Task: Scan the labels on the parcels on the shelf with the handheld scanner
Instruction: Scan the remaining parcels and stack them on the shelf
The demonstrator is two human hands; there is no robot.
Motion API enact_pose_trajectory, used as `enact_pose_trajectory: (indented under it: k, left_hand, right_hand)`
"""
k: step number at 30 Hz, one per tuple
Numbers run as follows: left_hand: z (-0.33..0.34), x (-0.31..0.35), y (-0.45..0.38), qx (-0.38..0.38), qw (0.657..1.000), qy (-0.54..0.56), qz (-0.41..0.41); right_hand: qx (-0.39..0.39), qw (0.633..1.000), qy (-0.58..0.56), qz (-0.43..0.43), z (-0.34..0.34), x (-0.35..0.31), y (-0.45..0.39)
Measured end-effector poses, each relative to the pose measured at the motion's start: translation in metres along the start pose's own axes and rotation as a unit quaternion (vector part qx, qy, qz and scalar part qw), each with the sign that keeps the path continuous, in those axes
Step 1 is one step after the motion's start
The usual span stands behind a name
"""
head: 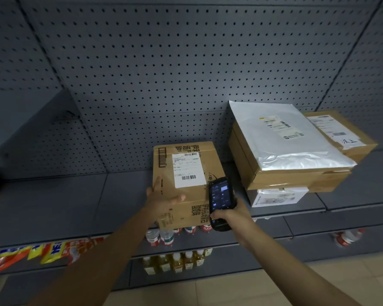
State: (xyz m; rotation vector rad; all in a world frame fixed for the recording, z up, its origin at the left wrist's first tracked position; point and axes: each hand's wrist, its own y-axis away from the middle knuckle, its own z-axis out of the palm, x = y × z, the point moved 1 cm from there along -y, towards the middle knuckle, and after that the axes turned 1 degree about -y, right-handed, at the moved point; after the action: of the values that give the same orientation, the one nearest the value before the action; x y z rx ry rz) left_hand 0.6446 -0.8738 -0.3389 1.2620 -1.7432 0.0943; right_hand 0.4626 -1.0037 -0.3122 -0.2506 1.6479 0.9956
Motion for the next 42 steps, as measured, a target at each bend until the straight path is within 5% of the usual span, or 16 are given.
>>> enact_pose_trajectory:
  k: [33, 36, 42]
  left_hand:
    - [0.053, 0.042, -0.045, -0.040, 0.999, -0.031, -0.009]
    - [0.052, 0.046, -0.032, -0.012, 0.994, -0.107, -0.011]
    - [0.059, 0.049, 0.006, 0.119, 0.925, -0.292, 0.209]
  right_hand:
    - [0.048, 0.998, -0.028, 0.004, -0.050, -0.012, -0.045]
    - [0.034, 0.998, -0.058, 0.007, -0.052, -0.010, -0.041]
    - [-0.003, 0.990, -0.143, 0.016, -0.056, 0.005, -0.021]
